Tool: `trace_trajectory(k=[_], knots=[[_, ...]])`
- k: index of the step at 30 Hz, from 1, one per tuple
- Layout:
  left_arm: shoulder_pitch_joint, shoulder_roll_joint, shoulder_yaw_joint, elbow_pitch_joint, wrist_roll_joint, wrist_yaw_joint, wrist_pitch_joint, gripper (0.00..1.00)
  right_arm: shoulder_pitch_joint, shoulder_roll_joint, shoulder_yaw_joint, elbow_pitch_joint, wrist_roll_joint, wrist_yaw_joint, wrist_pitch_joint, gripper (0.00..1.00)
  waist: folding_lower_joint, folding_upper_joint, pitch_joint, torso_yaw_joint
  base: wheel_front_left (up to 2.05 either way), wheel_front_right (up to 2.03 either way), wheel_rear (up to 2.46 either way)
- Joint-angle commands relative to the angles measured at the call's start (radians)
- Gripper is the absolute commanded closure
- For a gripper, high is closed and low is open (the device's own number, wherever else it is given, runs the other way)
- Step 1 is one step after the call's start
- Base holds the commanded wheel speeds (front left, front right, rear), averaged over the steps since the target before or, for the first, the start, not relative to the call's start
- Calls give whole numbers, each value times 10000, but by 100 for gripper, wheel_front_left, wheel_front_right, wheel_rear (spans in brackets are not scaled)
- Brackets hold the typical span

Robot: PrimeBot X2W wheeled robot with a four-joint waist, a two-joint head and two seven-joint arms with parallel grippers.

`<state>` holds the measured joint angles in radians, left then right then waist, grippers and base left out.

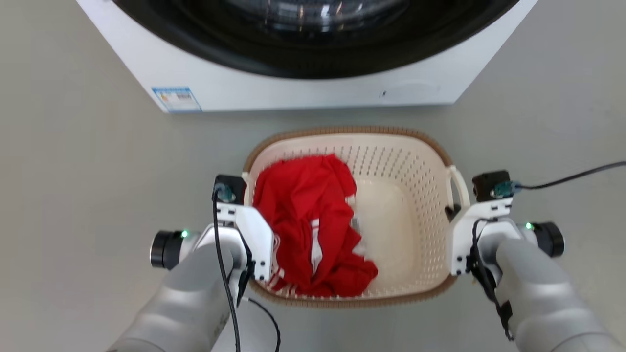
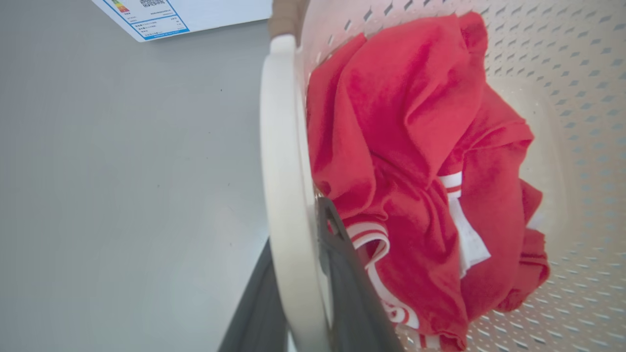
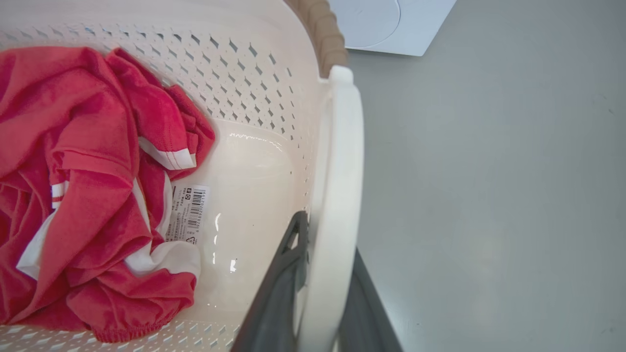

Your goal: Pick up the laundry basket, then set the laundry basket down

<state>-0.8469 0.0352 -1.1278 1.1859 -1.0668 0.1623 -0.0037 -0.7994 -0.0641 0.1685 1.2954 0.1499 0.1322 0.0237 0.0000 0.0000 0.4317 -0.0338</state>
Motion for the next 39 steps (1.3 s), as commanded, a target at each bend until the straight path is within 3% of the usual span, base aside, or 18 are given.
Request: trace_trajectory(k=[1, 22, 39], knots=[[90, 150, -12, -121, 16, -72, -3, 100, 449, 139, 395, -182, 128, -15, 139, 100, 0, 0, -784, -120, 0, 0, 0], [2190, 150, -870, -585, -675, -43, 456, 100, 2660, 139, 2759, -1537, 1770, -15, 1757, 100, 0, 0, -3987, -456, 0, 0, 0], [2345, 150, -1074, -564, -1044, -68, 655, 100, 2862, 139, 2729, -1770, 1727, -15, 1960, 100, 0, 0, -4210, -328, 0, 0, 0]])
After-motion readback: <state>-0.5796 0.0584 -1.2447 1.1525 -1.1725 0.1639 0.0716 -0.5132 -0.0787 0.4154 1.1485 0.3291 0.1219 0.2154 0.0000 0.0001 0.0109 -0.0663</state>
